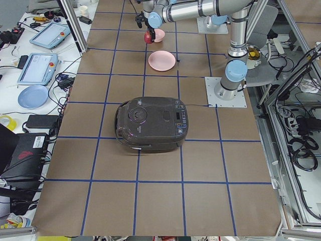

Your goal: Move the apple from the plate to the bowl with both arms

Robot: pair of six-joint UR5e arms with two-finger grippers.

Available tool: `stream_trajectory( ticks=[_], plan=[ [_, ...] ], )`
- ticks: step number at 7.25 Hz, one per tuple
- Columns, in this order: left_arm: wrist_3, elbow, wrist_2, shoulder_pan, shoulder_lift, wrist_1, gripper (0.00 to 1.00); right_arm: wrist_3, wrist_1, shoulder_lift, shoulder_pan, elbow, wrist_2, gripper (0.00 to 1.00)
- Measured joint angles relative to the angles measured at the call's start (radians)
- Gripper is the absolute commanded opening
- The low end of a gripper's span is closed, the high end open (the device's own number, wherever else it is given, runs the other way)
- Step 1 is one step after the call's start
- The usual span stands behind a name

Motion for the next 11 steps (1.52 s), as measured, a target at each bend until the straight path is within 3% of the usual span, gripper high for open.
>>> stream_trajectory(
  ticks=[3, 5, 6, 7, 8, 11],
  plan=[
    [-0.206, 0.083, 0.001, -0.126, -0.101, 0.036, 0.12, -0.008, 0.291, -0.059, -0.074, -0.210, -0.024, 1.00],
    [-0.281, 0.107, 0.001, -0.187, -0.166, 0.087, 0.14, -0.017, 0.326, -0.063, -0.085, -0.232, -0.019, 1.00],
    [-0.292, 0.110, 0.001, -0.203, -0.187, 0.099, 0.21, -0.018, 0.328, -0.062, -0.086, -0.233, -0.015, 1.00],
    [-0.297, 0.111, 0.000, -0.211, -0.199, 0.106, 0.56, -0.019, 0.329, -0.060, -0.086, -0.233, -0.013, 1.00],
    [-0.299, 0.111, 0.000, -0.215, -0.206, 0.108, 1.00, -0.019, 0.328, -0.059, -0.087, -0.233, -0.012, 1.00],
    [-0.294, 0.107, 0.000, -0.220, -0.211, 0.106, 1.00, -0.020, 0.328, -0.058, -0.087, -0.232, -0.012, 1.00]
  ],
)
